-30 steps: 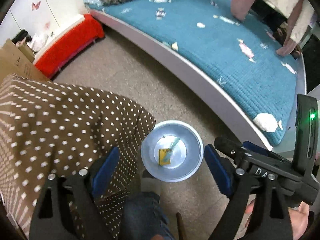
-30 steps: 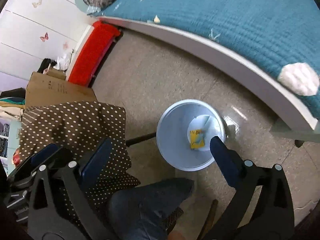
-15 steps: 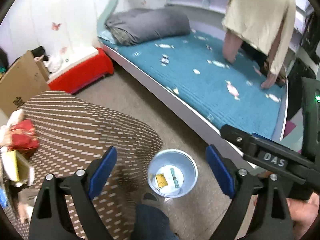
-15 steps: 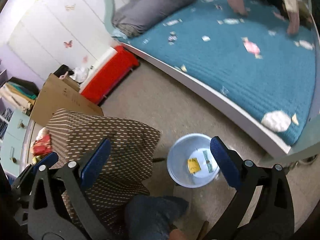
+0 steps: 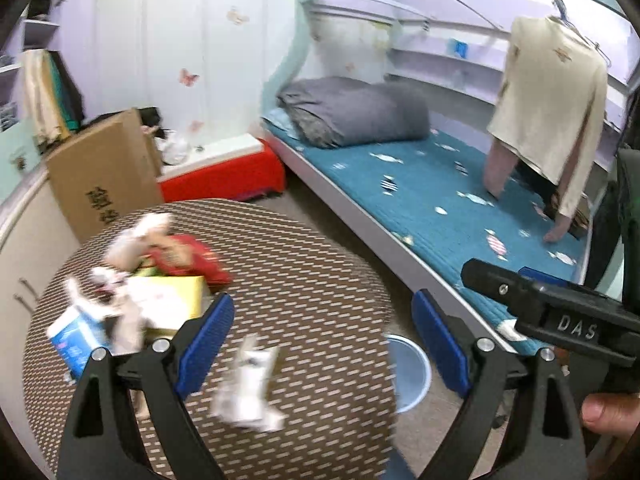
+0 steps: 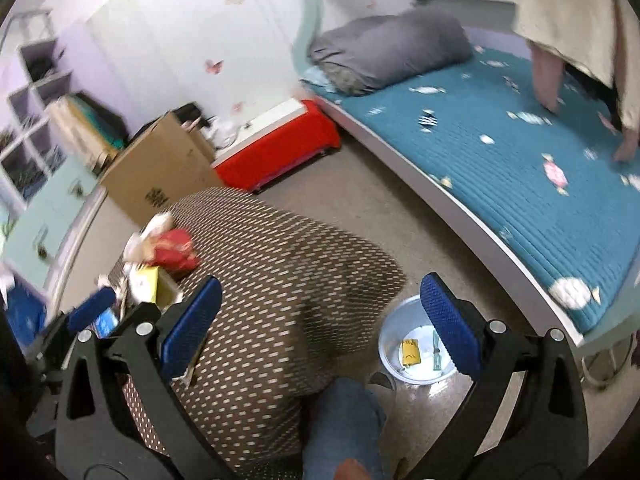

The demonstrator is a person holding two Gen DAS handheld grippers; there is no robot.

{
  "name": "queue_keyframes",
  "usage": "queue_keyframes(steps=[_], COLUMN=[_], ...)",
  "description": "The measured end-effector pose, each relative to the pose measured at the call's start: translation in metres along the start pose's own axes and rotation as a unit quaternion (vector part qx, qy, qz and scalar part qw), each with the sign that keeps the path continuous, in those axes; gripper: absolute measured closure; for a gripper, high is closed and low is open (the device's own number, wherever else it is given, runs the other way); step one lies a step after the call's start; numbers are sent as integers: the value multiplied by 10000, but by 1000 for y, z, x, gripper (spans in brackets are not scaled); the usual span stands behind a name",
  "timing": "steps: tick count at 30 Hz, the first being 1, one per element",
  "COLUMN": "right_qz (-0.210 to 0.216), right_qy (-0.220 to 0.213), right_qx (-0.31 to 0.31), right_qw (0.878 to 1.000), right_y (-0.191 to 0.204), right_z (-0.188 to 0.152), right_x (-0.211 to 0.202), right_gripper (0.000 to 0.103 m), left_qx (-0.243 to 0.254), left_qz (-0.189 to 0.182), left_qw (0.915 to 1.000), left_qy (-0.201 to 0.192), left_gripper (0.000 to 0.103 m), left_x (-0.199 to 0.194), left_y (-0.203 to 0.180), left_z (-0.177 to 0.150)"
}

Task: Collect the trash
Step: 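Move both tools back over the table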

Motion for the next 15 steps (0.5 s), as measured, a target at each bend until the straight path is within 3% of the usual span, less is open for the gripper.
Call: queue_keyframes(steps=[7,15], right_qz=[338,576], right_qy=[170,731], right_qx=[-363,-591], right_qw=[9986,9939], right_y=[75,133], right_z=[-14,-51], right_x=[12,49], right_gripper=[6,6], left_qx=[-445,-1152], left_qz=[530,1132], left_qw=[9974,9867], left_qy=[-203,-181], left_gripper=[14,14], left_x=[-32,-54], left_y=[86,181], left_z=[-8,-29])
Point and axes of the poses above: each gripper's, at about its wrist camera, not at the fingertips, and x roughly the way its jaws point, y to its left, z to its top, the point moved 8 cm from there along x, roughly the way its jaws point, and after that the axes turned 11 degrees about -x, right-handed, at the moved point
